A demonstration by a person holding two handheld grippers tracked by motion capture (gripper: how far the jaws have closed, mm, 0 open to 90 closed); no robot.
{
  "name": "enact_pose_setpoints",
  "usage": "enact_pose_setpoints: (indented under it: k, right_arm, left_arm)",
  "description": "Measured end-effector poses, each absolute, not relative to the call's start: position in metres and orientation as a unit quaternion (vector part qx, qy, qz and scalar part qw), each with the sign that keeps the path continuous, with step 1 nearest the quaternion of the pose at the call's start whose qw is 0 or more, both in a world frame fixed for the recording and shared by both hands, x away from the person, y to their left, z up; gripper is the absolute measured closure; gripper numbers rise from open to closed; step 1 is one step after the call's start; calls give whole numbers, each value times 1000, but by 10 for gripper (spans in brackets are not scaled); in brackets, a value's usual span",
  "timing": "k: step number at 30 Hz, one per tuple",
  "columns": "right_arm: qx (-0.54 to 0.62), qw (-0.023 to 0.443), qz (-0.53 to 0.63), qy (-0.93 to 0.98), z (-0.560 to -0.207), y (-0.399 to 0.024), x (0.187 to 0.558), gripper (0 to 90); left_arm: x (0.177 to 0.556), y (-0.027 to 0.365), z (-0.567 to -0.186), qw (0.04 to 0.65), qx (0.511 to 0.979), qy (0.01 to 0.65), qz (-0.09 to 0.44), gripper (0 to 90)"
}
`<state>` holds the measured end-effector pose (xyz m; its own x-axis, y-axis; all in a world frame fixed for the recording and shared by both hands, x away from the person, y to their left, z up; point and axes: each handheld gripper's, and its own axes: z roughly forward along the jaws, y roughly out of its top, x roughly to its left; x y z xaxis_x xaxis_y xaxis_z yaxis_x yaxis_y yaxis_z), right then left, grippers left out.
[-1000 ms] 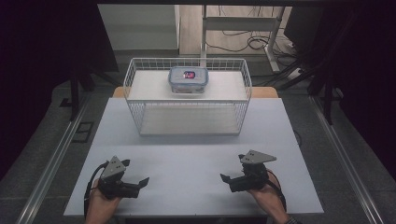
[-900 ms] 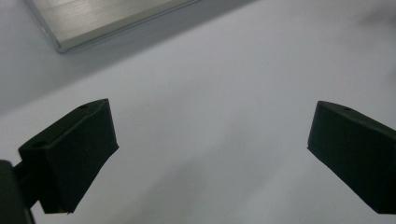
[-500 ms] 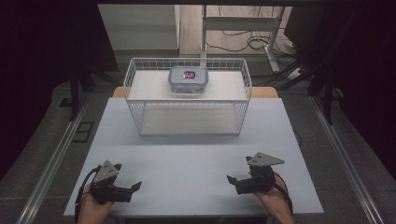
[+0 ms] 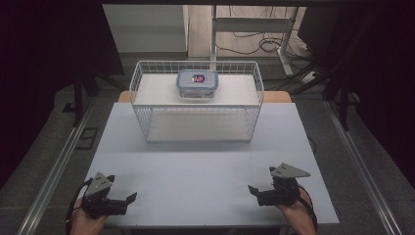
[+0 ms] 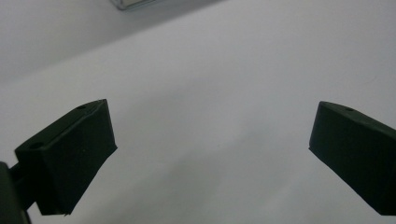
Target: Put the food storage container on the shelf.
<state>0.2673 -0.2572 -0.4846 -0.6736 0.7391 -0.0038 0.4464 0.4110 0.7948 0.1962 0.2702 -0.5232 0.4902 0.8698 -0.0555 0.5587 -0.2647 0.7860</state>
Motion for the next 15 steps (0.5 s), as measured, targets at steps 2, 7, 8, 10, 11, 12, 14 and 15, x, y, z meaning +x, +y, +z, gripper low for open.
enact_pose_setpoints:
  k: [2, 7, 8, 10, 11, 12, 14, 15]
  right_arm:
    - [367, 182, 402, 819, -486, -262, 266, 0]
    - [380, 193, 397, 813, -488, -275, 264, 0]
    - [382, 195, 396, 812, -488, -278, 263, 0]
    - [390, 197, 392, 809, -490, -283, 262, 0]
    - [392, 198, 391, 809, -491, -286, 261, 0]
    - [395, 199, 389, 808, -492, -288, 260, 0]
    - [400, 202, 386, 806, -494, -293, 259, 0]
    - [403, 202, 385, 805, -494, -295, 258, 0]
  left_arm:
    - [194, 275, -524, 388, 768, 468, 201, 0]
    - [189, 285, -526, 386, 761, 478, 208, 0]
    - [188, 287, -527, 384, 760, 480, 210, 0]
    - [185, 290, -528, 383, 758, 483, 212, 0]
    - [184, 292, -528, 382, 757, 485, 214, 0]
    - [183, 294, -529, 381, 756, 486, 215, 0]
    - [181, 297, -530, 378, 755, 490, 218, 0]
    - [180, 298, -530, 377, 754, 491, 219, 0]
